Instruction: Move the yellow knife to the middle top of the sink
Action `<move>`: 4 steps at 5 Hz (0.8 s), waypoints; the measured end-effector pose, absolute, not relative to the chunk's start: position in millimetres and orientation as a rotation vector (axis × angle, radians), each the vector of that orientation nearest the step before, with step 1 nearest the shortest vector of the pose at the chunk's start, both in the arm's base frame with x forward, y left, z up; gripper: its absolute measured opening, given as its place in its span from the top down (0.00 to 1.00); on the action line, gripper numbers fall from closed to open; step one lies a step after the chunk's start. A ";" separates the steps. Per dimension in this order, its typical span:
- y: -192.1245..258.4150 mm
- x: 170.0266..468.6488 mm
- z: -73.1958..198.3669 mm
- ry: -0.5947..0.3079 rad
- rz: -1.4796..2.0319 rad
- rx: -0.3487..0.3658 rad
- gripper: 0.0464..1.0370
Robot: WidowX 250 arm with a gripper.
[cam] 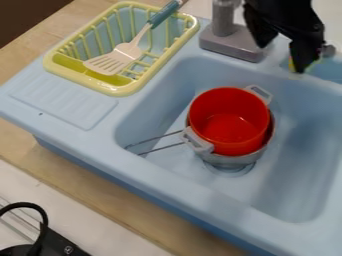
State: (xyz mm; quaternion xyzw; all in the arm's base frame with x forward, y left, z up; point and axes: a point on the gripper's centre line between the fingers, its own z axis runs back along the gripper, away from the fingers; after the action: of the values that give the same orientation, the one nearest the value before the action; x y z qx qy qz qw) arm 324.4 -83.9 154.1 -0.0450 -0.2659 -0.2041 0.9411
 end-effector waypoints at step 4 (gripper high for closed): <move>-4.5 248.9 154.6 -0.309 -0.294 0.009 0.04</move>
State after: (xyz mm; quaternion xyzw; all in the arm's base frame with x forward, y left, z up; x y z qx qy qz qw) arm 248.9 -4.5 154.6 0.0042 -0.1533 -0.1458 0.9773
